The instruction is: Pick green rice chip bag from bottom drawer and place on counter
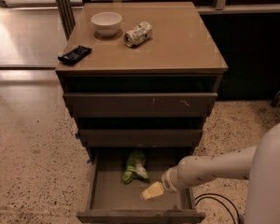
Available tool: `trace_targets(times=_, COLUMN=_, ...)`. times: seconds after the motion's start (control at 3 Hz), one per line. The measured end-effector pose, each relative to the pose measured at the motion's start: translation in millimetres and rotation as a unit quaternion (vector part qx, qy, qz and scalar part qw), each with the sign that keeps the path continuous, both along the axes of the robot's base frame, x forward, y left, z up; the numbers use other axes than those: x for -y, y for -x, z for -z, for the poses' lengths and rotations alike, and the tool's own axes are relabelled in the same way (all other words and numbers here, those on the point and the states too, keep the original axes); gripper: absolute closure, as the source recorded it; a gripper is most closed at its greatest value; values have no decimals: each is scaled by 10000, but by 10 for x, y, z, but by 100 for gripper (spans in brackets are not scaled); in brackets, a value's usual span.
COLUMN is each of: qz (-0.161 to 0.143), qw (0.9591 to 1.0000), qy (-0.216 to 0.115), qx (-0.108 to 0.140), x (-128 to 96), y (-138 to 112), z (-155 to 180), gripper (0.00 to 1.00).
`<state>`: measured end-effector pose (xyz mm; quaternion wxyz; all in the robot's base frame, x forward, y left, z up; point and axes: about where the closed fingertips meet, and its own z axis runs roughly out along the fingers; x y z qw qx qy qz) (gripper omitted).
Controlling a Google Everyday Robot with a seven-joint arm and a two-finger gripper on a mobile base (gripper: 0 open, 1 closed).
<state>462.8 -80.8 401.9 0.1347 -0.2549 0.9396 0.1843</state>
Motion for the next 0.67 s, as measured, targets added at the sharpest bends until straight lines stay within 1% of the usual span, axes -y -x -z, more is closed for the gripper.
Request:
trace_targets(times=0.33, qz=0, qw=10000, qy=0, qx=0, x=0, y=0, z=0, gripper=0)
trace_targets(times=0.67, qz=-41, qw=9999, qy=-149, qx=-71, x=-37, y=-99, z=119, gripper=0)
